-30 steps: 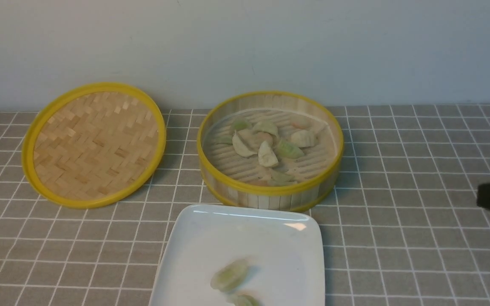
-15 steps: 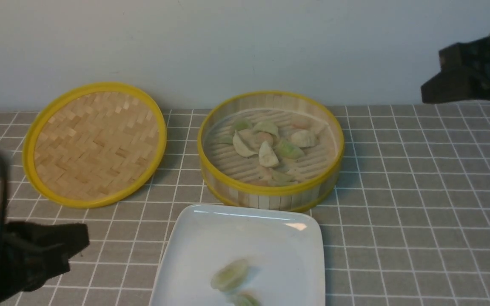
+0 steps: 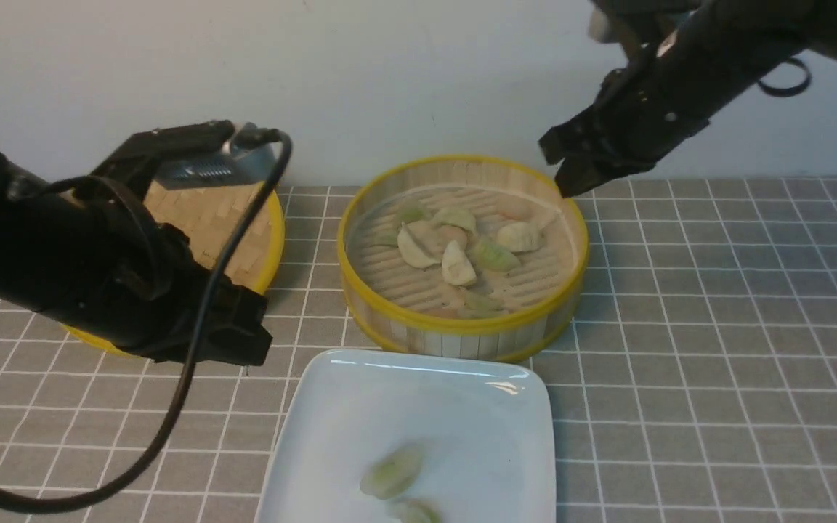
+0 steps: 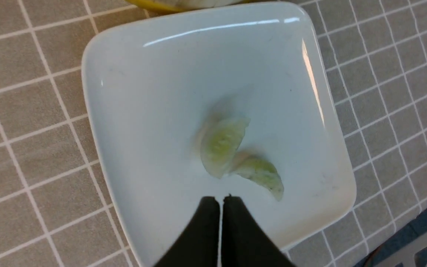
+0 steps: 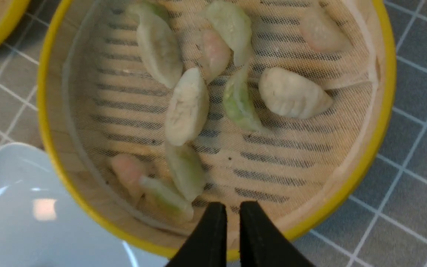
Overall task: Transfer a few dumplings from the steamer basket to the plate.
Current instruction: Use the right arm to grab a dumpling from inside the steamer
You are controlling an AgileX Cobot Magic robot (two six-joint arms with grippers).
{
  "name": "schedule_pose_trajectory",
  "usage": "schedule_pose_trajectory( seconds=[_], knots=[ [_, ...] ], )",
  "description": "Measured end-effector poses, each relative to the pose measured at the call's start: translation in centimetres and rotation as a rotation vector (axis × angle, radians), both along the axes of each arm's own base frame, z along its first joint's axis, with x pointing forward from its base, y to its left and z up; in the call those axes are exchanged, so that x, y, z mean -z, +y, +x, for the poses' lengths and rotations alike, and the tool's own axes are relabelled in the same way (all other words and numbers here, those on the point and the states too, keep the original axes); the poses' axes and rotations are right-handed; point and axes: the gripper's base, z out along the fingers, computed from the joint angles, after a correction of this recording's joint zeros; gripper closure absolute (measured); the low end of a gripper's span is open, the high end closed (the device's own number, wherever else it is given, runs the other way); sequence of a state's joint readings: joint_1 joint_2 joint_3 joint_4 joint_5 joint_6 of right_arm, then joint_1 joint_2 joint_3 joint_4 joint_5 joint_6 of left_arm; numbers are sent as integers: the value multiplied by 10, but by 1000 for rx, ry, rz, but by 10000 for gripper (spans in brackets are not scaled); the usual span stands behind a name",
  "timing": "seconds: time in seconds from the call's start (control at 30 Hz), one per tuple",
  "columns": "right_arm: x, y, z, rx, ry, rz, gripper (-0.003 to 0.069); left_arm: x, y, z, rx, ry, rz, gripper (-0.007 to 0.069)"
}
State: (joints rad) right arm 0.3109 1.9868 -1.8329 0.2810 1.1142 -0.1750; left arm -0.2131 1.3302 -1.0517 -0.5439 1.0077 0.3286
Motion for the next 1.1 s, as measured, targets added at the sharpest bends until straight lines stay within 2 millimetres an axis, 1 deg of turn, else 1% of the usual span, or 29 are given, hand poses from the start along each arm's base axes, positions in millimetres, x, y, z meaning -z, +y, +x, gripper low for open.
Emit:
schedule_pose_trajectory(
  seconds=[0.1, 0.17, 0.2, 0.27, 0.3, 0.33, 0.37, 0.47, 0.5, 0.53, 0.6, 0.63, 0.67, 0.7, 0.73, 0.77, 0.8, 0.87, 0.93, 0.97, 1.03, 1.1],
  knots=[
    [28, 18, 20, -28, 19, -51, 522, 0, -5, -1, 4, -12, 16, 629],
    [46, 28, 32, -46, 26, -82, 449, 1, -5, -1, 2, -11, 25, 629],
    [53, 31, 36, -50, 28, -93, 412, 1, -5, -1, 3, -11, 29, 629],
    [63, 36, 42, -56, 35, -105, 375, 1, -5, -1, 4, -12, 33, 629],
    [77, 40, 49, -60, 51, -118, 312, 1, -4, 0, 4, -12, 37, 629],
    [81, 41, 52, -60, 55, -119, 292, 1, -4, 0, 4, -12, 37, 629],
    [87, 43, 55, -60, 64, -120, 273, 1, -4, 0, 4, -12, 37, 629],
    [102, 46, 60, -61, 90, -125, 251, 1, -4, 0, 4, -12, 36, 629],
    [104, 46, 61, -62, 92, -125, 249, 2, -4, 0, 4, -12, 37, 629],
    [113, 47, 62, -62, 111, -127, 249, 2, -4, 0, 2, -11, 36, 629],
    [118, 48, 63, -62, 123, -131, 262, 1, -4, 0, 2, -12, 36, 629],
    [118, 48, 63, -62, 123, -132, 286, 1, -4, 0, 1, -14, 36, 629],
    [118, 48, 64, -62, 123, -131, 286, 1, -4, 0, 0, -15, 36, 629],
    [119, 48, 64, -62, 125, -132, 349, 1, -4, 1, -3, -22, 35, 629],
    [120, 48, 64, -63, 125, -135, 388, 1, -5, 1, -6, -27, 34, 629],
    [120, 48, 64, -63, 124, -134, 410, 1, -5, 1, -7, -30, 34, 629],
    [118, 48, 64, -64, 127, -136, 493, 1, -4, 2, -11, -36, 33, 629],
    [116, 48, 63, -67, 133, -139, 503, 1, -4, 2, -11, -36, 33, 629],
    [104, 49, 65, -67, 116, -136, 501, 1, -5, 2, -12, -37, 33, 629],
    [103, 49, 65, -66, 113, -133, 501, 1, -5, 2, -12, -37, 33, 629],
    [77, 48, 63, -33, 72, -105, 501, 1, -5, 2, -11, -37, 33, 629],
    [50, 46, 56, -13, 42, -71, 501, 1, -5, 2, -11, -37, 33, 629]
  ],
)
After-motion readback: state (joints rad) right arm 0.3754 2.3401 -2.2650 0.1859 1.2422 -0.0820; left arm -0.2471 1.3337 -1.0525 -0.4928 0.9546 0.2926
